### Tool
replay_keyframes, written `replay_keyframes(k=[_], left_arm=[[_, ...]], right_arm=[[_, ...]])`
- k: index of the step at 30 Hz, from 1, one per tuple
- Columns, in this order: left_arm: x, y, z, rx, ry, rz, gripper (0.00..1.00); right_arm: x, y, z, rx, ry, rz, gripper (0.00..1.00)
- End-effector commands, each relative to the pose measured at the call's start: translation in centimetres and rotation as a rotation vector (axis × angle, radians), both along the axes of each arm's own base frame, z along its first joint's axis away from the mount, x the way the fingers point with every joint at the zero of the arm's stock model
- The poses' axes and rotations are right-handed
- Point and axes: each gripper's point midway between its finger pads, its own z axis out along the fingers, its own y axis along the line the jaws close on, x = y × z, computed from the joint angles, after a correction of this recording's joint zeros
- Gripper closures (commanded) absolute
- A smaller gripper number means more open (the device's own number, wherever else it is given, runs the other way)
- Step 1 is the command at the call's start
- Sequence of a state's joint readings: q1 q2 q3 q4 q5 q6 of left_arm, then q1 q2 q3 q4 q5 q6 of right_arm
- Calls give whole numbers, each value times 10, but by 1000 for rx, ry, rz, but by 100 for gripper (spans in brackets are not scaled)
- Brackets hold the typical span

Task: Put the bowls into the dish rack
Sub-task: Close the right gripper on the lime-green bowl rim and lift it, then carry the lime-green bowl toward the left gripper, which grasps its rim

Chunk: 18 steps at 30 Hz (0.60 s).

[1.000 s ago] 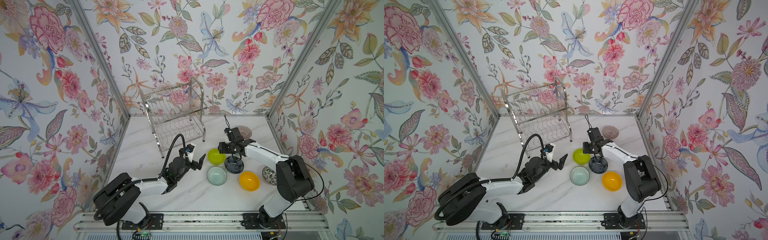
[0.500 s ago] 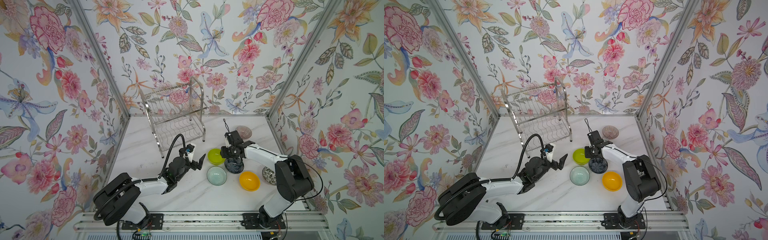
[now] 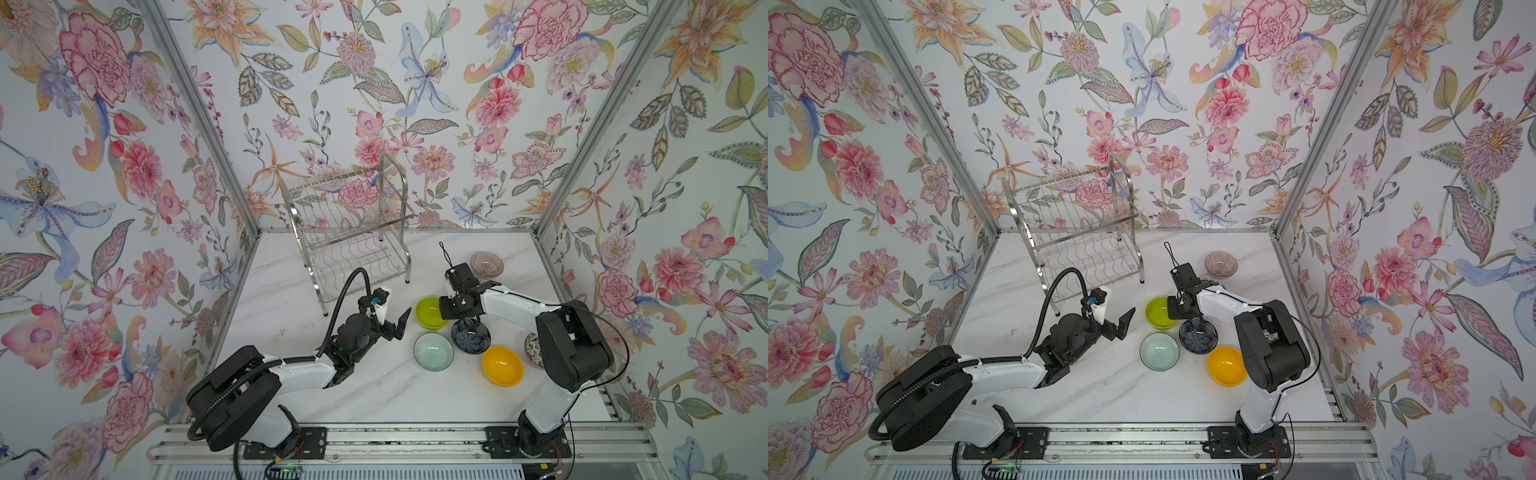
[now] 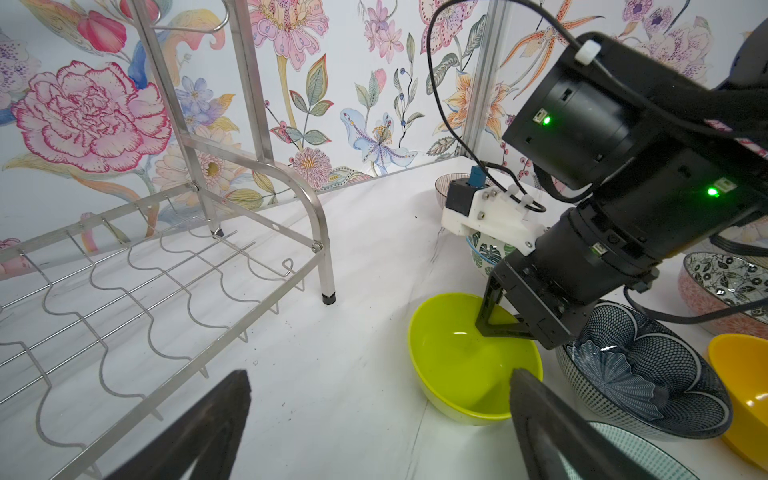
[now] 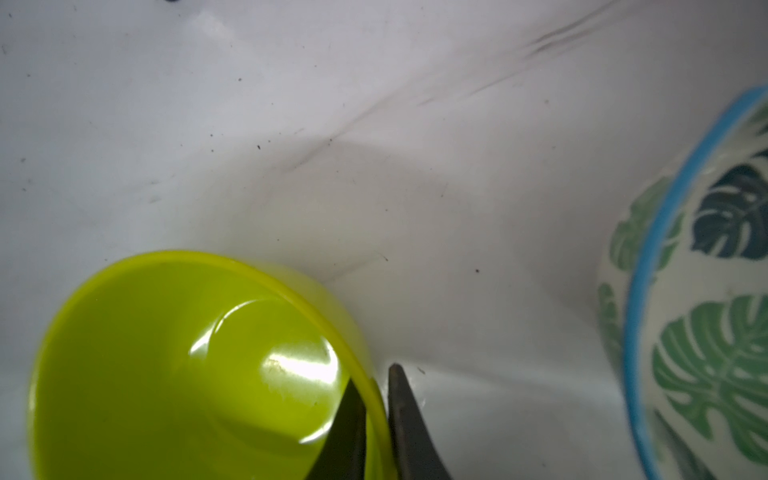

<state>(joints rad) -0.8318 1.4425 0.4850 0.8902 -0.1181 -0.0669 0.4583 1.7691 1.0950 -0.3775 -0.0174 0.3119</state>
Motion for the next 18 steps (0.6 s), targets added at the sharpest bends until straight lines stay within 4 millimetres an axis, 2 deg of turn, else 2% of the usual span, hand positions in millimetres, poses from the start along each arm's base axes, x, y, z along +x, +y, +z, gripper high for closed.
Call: replay_keyframes(k=[1,4,6,10,13,18], left_arm=[[5,4,6,-4,-21,44,1],[11,14,6,-30,-12,94,1],[14,17,11,-40,-1,117,1],[15,17,20,-194,159,159,1],[14,8,27,-321,227,138,1],[27,8,24,-383,289,204,4]], right_arm=[[13,4,13,-23,-45,-5,93],[24,12,30,-7,-115,-13,99],[31,20,46,23,-179,-10,100],[41,35,81,44,-333,-1,100],[42,53,108,77,-443,18,100],[40,68,141,145,-573,8,100]])
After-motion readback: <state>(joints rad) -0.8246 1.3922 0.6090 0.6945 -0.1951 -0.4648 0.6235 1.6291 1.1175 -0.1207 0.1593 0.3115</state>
